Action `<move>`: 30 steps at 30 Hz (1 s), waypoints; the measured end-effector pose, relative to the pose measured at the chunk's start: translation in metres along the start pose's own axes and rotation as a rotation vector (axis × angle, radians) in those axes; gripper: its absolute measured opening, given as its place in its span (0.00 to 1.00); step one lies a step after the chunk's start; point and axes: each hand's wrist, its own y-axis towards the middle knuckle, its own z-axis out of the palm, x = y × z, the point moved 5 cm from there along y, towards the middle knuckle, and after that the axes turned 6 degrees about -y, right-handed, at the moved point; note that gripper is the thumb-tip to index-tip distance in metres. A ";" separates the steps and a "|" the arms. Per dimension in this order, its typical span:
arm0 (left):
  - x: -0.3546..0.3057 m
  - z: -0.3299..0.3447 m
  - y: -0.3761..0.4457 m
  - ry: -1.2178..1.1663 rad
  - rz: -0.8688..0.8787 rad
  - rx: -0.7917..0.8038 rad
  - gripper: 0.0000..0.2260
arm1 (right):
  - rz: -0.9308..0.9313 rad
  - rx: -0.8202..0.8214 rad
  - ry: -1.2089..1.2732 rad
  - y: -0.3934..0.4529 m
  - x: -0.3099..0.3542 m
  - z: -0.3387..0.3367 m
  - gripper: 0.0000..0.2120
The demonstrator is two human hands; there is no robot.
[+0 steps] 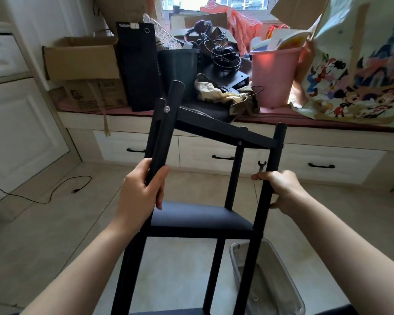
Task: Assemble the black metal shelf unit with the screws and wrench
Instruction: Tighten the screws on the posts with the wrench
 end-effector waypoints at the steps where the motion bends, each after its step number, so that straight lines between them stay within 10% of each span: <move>1: 0.001 -0.003 0.003 0.029 0.010 -0.011 0.10 | -0.009 0.014 0.003 -0.002 0.001 0.001 0.02; 30: 0.066 -0.068 0.008 -0.023 -0.369 -0.318 0.07 | -0.337 0.397 0.077 -0.047 0.024 0.035 0.09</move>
